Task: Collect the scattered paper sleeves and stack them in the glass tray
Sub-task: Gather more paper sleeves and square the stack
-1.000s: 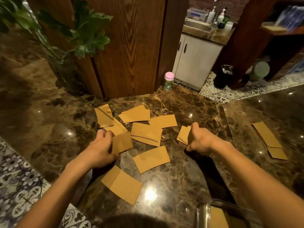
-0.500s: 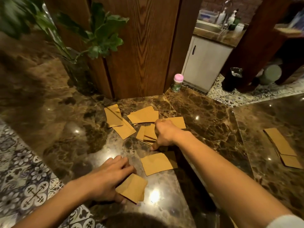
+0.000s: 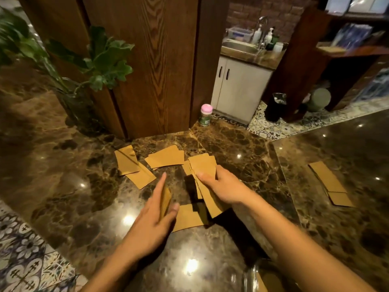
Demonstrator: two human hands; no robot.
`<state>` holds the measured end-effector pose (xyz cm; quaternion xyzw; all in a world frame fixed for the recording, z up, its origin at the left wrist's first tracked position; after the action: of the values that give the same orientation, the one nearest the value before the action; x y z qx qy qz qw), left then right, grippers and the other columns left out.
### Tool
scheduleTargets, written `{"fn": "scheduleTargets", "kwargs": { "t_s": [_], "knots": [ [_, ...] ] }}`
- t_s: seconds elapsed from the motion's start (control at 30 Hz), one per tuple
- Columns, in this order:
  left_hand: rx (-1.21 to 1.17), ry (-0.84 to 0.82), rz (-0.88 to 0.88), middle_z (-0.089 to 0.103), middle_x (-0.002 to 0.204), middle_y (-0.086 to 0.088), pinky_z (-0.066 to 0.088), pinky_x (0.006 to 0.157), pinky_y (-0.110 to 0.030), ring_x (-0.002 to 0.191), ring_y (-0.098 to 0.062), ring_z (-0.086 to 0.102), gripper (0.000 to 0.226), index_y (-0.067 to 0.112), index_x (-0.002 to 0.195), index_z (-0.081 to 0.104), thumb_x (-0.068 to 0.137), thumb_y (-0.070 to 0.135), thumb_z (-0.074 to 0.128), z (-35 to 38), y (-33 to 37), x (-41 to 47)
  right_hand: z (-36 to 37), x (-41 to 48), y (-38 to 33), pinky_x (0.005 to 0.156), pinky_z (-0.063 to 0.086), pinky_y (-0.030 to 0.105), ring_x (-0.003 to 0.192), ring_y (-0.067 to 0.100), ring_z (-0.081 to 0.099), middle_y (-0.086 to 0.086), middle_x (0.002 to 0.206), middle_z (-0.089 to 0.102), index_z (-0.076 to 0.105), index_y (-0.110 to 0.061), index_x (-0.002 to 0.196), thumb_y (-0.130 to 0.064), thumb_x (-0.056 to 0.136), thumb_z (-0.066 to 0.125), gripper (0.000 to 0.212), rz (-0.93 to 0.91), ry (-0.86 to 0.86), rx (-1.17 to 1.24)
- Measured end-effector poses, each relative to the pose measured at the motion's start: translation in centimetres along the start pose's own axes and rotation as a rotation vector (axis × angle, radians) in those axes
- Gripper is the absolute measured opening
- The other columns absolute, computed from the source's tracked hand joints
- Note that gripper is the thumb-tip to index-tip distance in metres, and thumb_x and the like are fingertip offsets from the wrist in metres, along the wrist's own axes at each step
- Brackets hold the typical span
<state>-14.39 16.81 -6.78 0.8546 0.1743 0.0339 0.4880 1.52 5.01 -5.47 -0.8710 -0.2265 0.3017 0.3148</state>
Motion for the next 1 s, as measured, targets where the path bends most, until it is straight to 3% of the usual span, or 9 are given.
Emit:
{"fn": "scheduleTargets", "kwargs": {
  "t_s": [0.1, 0.33, 0.47, 0.57, 0.67, 0.73, 0.83, 0.93, 1.0],
  "knots": [
    [-0.245, 0.07, 0.057, 0.041, 0.129, 0.04, 0.043, 0.098, -0.016, 0.11, 0.028, 0.045, 0.045, 0.059, 0.134, 0.029, 0.099, 0.04, 0.05, 1.6, 3.7, 2.4, -0.9, -2.8, 0.2, 0.076, 0.043, 0.014, 0.1, 0.004, 0.058, -0.012, 0.111, 0.061, 0.056, -0.021, 0.126, -0.028, 0.109, 0.044, 0.022, 0.031, -0.015, 0.182],
    [-0.103, 0.056, -0.071, 0.043, 0.121, -0.004, 0.031, 0.109, -0.04, 0.12, -0.02, 0.039, 0.048, 0.059, 0.142, 0.027, 0.094, 0.066, 0.028, 7.7, 8.1, 5.5, -2.2, -7.4, 2.9, 0.083, 0.048, 0.019, 0.101, 0.005, 0.062, -0.015, 0.105, 0.067, 0.06, -0.038, 0.097, -0.018, 0.106, 0.046, 0.025, 0.051, 0.175, 0.477],
    [-0.121, -0.05, -0.08, 0.031, 0.152, -0.007, 0.022, 0.115, -0.048, 0.141, -0.035, 0.027, 0.055, 0.047, 0.153, 0.006, 0.105, 0.037, 0.031, 11.4, 10.4, 6.0, -2.2, -9.6, 4.7, 0.108, 0.038, 0.028, 0.117, 0.002, 0.053, -0.02, 0.12, 0.061, 0.056, -0.046, 0.116, -0.063, 0.104, 0.028, 0.035, 0.099, 0.358, 0.699],
    [-0.387, -0.096, -0.052, 0.03, 0.148, 0.013, 0.025, 0.112, -0.03, 0.146, -0.017, 0.028, 0.067, 0.061, 0.148, 0.002, 0.095, 0.058, 0.043, 13.4, 13.0, 5.1, -2.4, -11.2, 5.2, 0.124, 0.027, 0.044, 0.147, 0.014, 0.039, -0.009, 0.158, 0.045, 0.042, -0.039, 0.152, -0.099, 0.071, 0.012, 0.106, 0.122, 0.442, 0.738],
    [-0.507, -0.103, 0.029, 0.026, 0.159, 0.012, 0.026, 0.117, -0.035, 0.148, -0.015, 0.026, 0.076, 0.075, 0.135, 0.012, 0.07, 0.086, 0.049, 13.5, 15.7, 3.8, -4.0, -13.7, 4.6, 0.12, 0.033, 0.036, 0.131, 0.005, 0.048, -0.01, 0.145, 0.047, 0.043, -0.041, 0.145, -0.096, 0.069, 0.003, 0.101, 0.04, 0.471, 0.569],
    [-0.578, -0.06, 0.054, 0.019, 0.165, 0.004, 0.027, 0.119, -0.049, 0.148, -0.019, 0.027, 0.083, 0.074, 0.137, 0.013, 0.071, 0.076, 0.064, 11.7, 16.3, 3.6, -4.9, -15.5, 3.2, 0.101, 0.046, 0.025, 0.109, -0.005, 0.052, -0.013, 0.123, 0.049, 0.046, -0.042, 0.129, -0.102, 0.066, 0.023, 0.089, -0.115, 0.398, 0.395],
    [-0.736, -0.085, 0.018, 0.048, 0.145, -0.01, 0.046, 0.102, -0.048, 0.123, -0.027, 0.055, 0.063, 0.07, 0.134, 0.031, 0.083, 0.058, 0.064, 9.9, 16.4, 3.4, -5.9, -18.0, 2.9, 0.106, 0.041, 0.026, 0.126, -0.005, 0.042, -0.027, 0.138, 0.042, 0.039, -0.044, 0.145, -0.08, 0.065, 0.073, 0.095, -0.317, 0.315, -0.005],
    [-1.119, -0.384, -0.074, 0.062, 0.097, -0.013, 0.051, 0.075, -0.042, 0.081, -0.023, 0.062, 0.035, 0.036, 0.125, 0.058, 0.092, 0.048, 0.054, 11.2, 18.3, 1.1, -8.5, -20.0, 2.1, 0.114, 0.03, 0.046, 0.144, 0.011, 0.027, -0.017, 0.155, 0.032, 0.051, -0.044, 0.128, -0.076, 0.06, 0.079, 0.08, -0.498, 0.476, -0.252],
    [-1.237, -0.525, -0.062, 0.066, 0.104, -0.015, 0.049, 0.082, -0.045, 0.088, -0.026, 0.064, 0.039, 0.026, 0.128, 0.058, 0.093, 0.043, 0.059, 12.1, 19.1, -0.6, -10.0, -20.6, 1.7, 0.117, 0.022, 0.047, 0.15, 0.011, 0.017, -0.016, 0.16, 0.024, 0.05, -0.043, 0.117, -0.071, 0.056, 0.084, 0.075, -0.497, 0.487, -0.223]
  ]
}}
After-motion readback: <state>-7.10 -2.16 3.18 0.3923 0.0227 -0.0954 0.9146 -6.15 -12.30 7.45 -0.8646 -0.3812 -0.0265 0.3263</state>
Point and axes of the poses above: each hand's wrist, its own x-axis towards the middle knuckle, its own z-axis out of the palm, y = z × x, the point moved 9 cm from there along x, towards the middle knuckle
